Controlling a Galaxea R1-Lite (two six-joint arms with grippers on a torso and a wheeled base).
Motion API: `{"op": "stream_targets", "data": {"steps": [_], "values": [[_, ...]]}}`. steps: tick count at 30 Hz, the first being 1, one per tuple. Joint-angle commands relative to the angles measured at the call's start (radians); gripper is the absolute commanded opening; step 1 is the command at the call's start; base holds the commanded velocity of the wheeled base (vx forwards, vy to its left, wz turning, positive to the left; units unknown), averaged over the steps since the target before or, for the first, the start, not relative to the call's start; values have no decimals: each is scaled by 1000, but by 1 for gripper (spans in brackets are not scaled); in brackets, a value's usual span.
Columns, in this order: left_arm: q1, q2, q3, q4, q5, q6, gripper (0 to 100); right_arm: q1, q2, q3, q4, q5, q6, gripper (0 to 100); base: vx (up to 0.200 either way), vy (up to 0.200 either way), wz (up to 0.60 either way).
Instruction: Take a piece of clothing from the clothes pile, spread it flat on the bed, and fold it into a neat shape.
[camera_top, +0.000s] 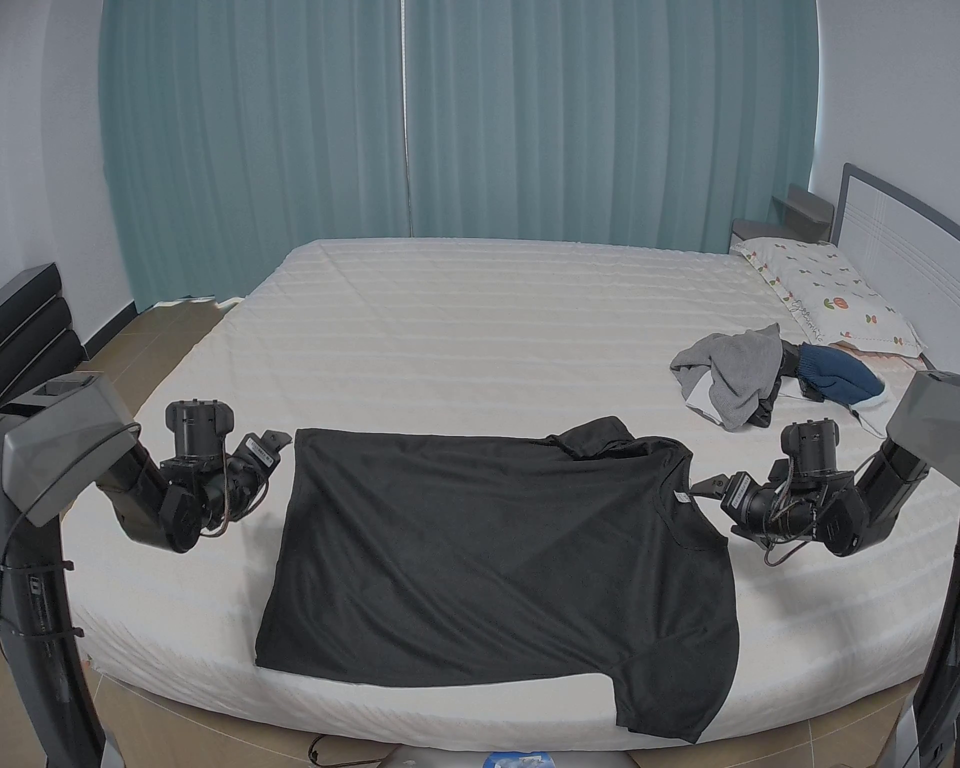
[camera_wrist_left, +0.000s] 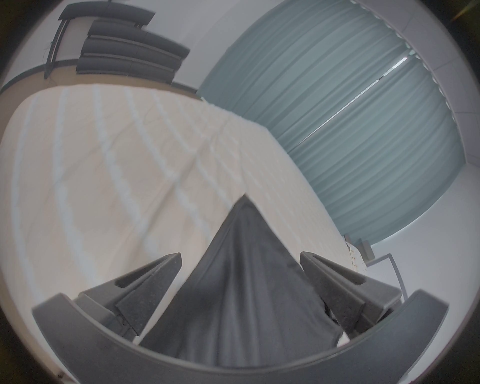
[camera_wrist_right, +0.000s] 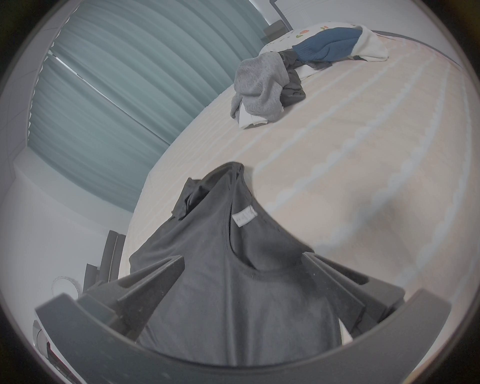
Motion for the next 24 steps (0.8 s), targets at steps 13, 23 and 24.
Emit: {"op": "stream_targets", "data": {"steps": [13,23,24], "values": [[-111,-98,468,-194,-84,-114,100,-1,-61,250,-176,43,12,100,-77,0,0],[-93,-58,535,-266,-81,-56,100,1,-71,266,-188,43,12,100,0,0,0],[-88,-56,535,-266,-78,-50,100,1,-75,273,-188,43,12,100,0,0,0]]}}
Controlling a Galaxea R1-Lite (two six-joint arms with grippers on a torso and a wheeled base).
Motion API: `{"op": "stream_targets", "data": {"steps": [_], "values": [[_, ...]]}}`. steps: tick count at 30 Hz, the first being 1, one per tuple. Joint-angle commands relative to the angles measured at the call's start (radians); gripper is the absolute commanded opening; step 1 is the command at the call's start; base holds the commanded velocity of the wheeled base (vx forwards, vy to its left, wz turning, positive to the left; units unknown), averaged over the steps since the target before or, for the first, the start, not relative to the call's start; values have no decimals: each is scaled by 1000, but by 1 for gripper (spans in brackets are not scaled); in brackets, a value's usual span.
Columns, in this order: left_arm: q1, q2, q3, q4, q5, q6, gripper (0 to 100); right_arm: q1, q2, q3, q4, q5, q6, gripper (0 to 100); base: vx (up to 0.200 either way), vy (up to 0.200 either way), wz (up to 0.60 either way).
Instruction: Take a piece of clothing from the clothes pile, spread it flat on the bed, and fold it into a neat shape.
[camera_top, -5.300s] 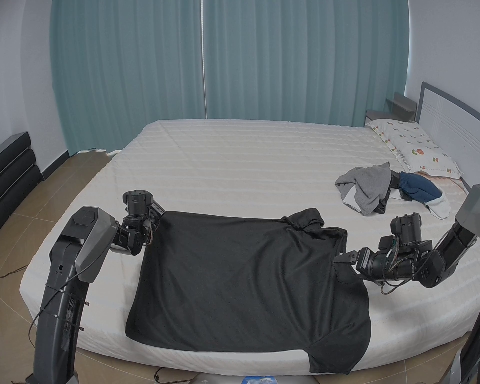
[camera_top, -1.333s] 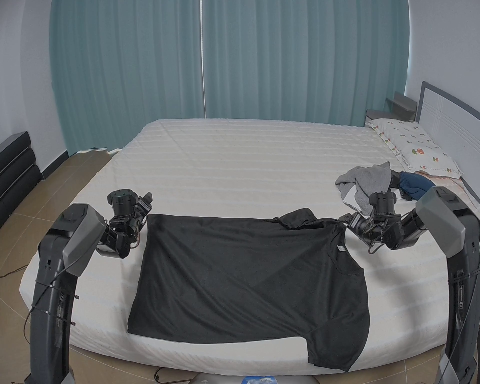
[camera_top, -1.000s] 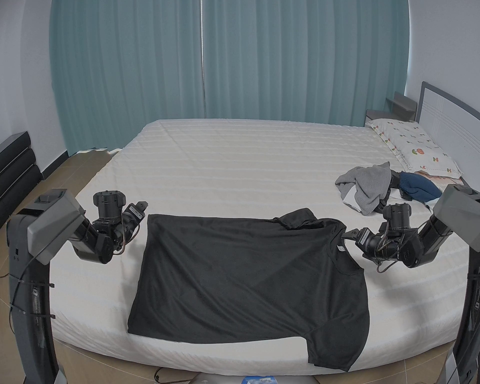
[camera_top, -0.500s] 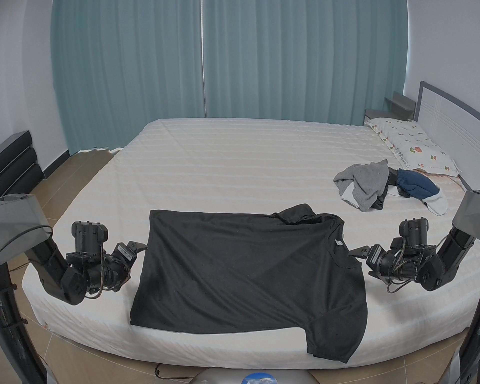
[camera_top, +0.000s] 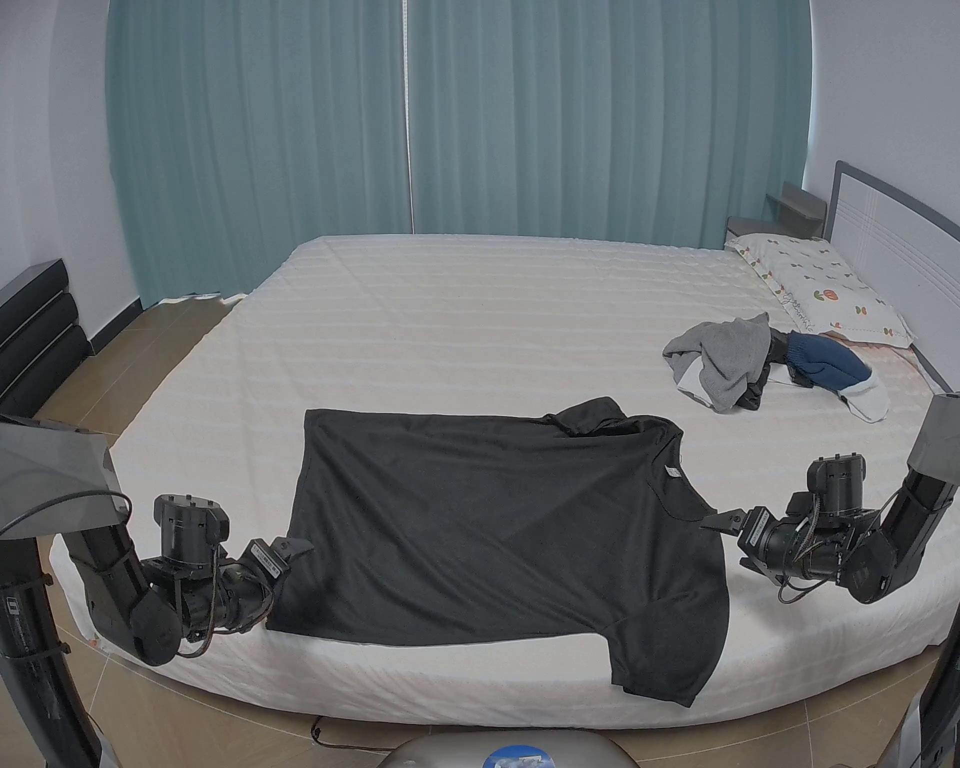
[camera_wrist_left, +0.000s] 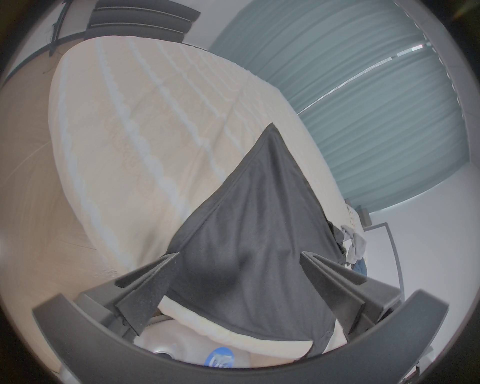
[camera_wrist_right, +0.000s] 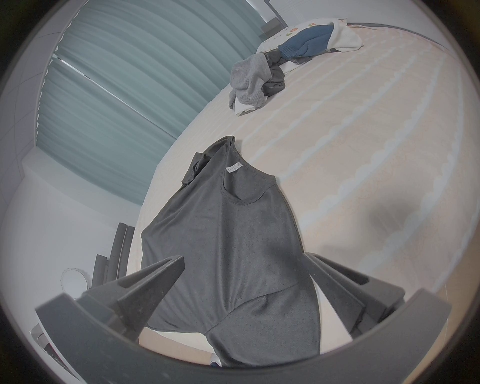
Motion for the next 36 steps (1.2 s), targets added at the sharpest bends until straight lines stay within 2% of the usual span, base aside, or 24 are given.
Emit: {"op": "stream_targets", "data": {"steps": [1,7,10,20,21,30,31,36], "values": [[17,27,17,-1,8,10,100,1,-6,12,0,0,0,100,0,0,0],[21,30,19,5,35,33,100,1,-17,17,-1,0,-2,100,0,0,0],[21,70,25,0,63,74,100,0,-17,20,-1,-2,-2,100,0,0,0],[13,90,28,5,74,108,100,-2,-15,18,-1,-2,-2,100,0,0,0],[17,91,31,3,74,117,0,-3,-15,18,-1,-3,-3,100,0,0,0],[18,88,56,8,88,155,0,-5,-3,30,7,-6,-18,100,0,0,0],[21,87,80,7,111,197,0,-5,0,38,16,-5,-44,100,0,0,0],[33,81,105,7,157,255,0,6,19,73,16,-5,-121,100,0,0,0]]}}
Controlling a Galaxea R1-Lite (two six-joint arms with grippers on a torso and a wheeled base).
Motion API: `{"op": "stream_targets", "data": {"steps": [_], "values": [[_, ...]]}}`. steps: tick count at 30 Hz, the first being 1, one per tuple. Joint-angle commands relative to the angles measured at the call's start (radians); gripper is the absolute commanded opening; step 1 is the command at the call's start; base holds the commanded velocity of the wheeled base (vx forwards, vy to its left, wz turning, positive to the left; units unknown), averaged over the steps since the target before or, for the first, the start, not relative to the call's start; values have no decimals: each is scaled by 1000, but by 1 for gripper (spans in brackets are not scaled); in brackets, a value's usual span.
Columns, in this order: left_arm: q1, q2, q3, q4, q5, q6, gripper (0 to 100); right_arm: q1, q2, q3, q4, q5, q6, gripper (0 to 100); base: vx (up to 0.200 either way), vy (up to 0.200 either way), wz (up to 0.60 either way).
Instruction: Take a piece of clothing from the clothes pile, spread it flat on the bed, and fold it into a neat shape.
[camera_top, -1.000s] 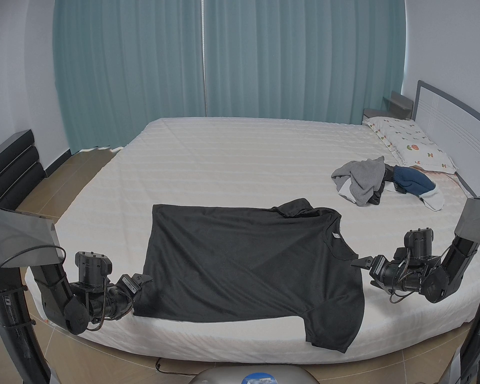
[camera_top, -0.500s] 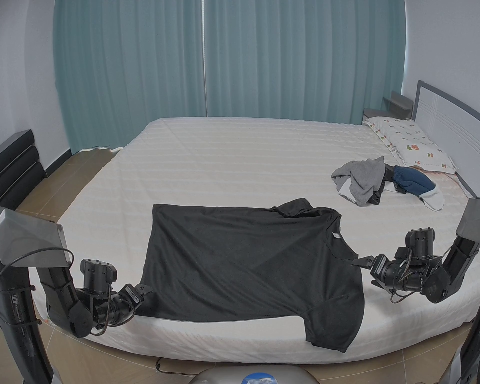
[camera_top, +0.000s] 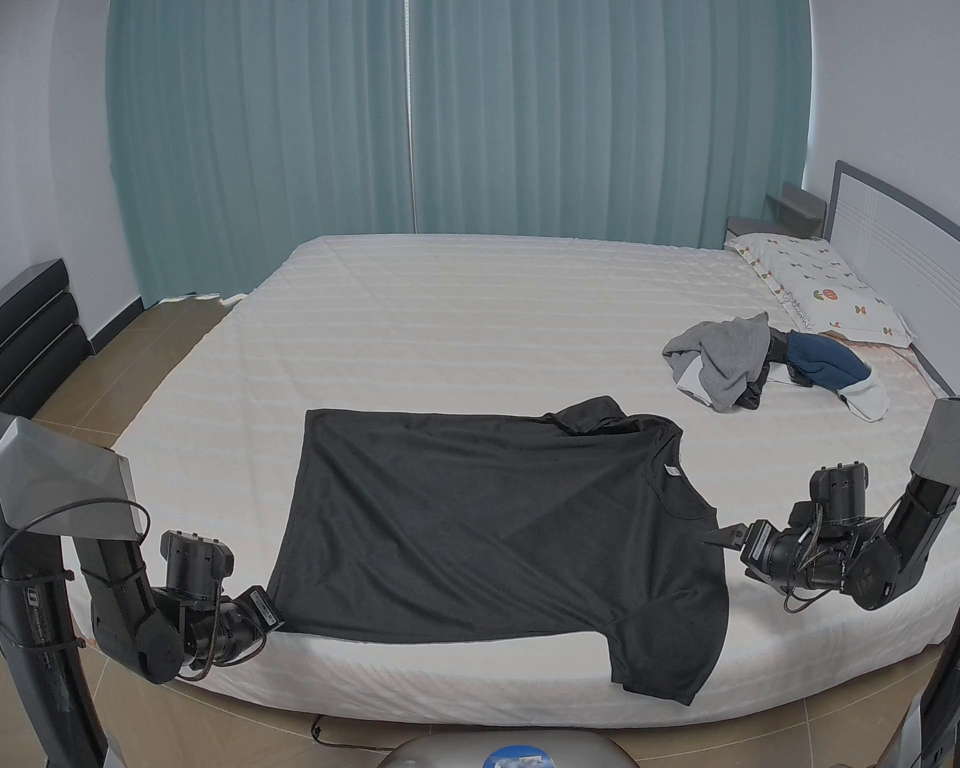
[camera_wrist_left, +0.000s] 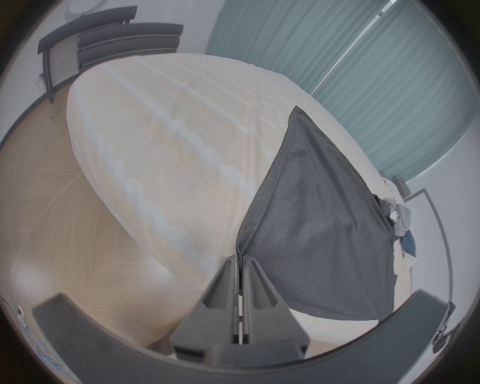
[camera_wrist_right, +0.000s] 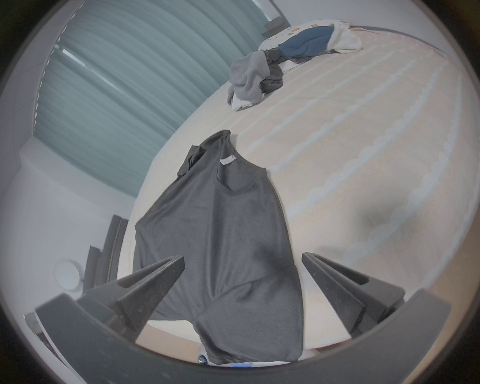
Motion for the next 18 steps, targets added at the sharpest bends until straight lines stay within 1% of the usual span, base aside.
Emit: {"op": "stream_targets", "data": {"steps": [1,3,7,10,12,18], "values": [[18,-5,30,-2,30,41,0,11,25,33,2,1,-40,100,0,0,0],[23,-11,41,-3,41,68,0,12,34,45,2,2,-65,100,0,0,0],[32,-28,50,-2,41,87,0,18,43,64,3,6,-89,100,0,0,0],[55,-39,50,0,44,111,0,31,65,75,2,9,-115,100,0,0,0],[63,-42,53,-2,47,125,0,41,80,71,-5,10,-117,100,0,0,0],[57,-39,58,-5,47,126,0,61,99,62,-12,15,-104,100,0,0,0]]}}
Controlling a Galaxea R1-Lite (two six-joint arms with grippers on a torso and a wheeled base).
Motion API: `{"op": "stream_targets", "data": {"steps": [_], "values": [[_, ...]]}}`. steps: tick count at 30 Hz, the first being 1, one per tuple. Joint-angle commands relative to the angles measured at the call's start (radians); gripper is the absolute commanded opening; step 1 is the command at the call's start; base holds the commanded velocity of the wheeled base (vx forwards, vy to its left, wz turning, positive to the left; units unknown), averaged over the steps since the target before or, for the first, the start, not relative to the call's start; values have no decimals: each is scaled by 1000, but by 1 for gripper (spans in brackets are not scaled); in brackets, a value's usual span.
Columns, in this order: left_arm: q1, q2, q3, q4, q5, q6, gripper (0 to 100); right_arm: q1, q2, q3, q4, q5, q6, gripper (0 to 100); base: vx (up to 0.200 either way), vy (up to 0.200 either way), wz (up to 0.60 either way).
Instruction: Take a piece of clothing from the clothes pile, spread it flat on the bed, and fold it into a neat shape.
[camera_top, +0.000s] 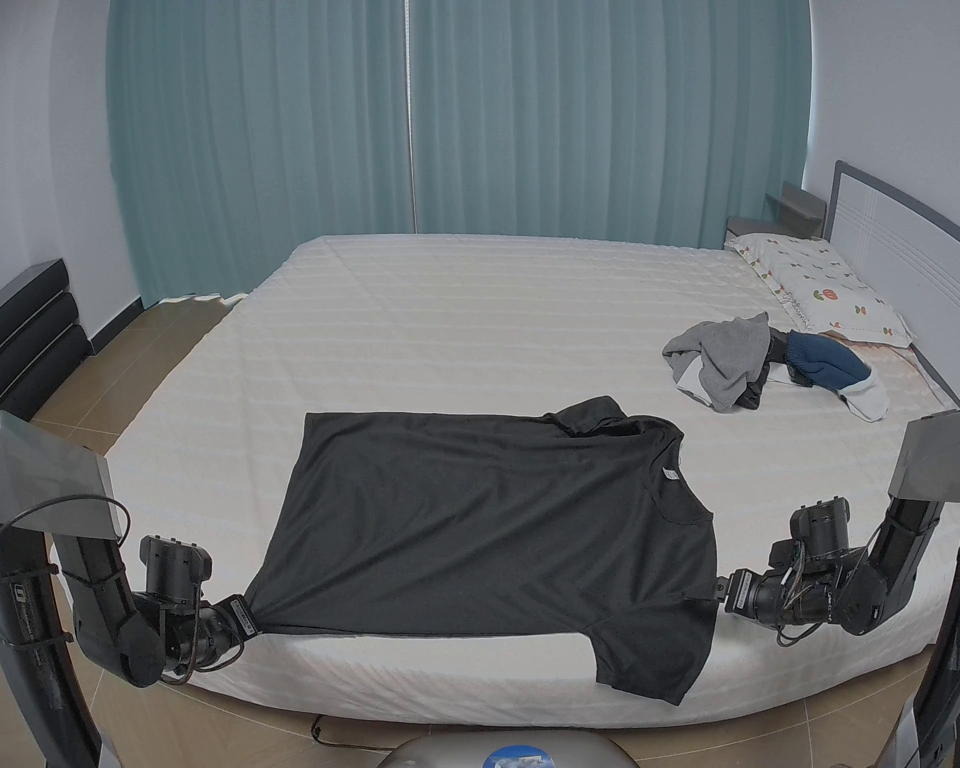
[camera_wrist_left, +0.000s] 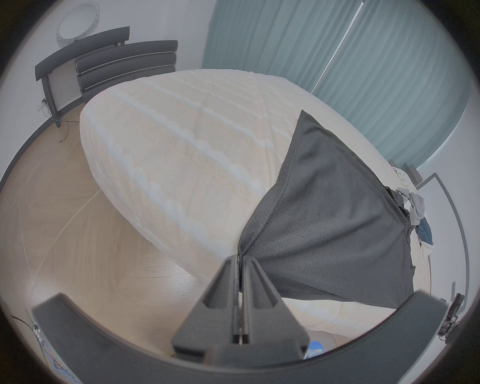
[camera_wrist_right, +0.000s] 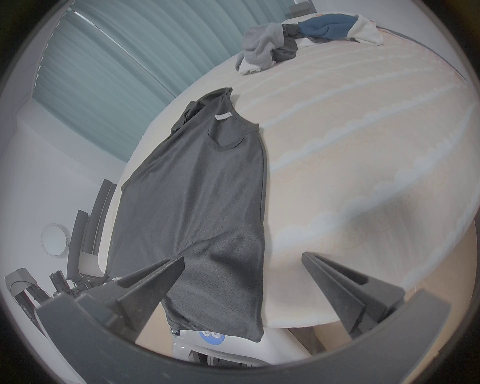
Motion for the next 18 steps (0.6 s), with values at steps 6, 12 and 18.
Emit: {"op": "stream_targets", "data": {"steps": [6,12,18], "values": [[-3,4,1,-2,1,-1,0,32,30,-15,-3,21,12,100,0,0,0],[-3,7,2,-7,1,-1,0,50,42,-13,-9,18,18,0,0,0,0],[-3,7,1,-7,1,-1,0,52,27,10,4,-2,4,0,0,0,0]]}}
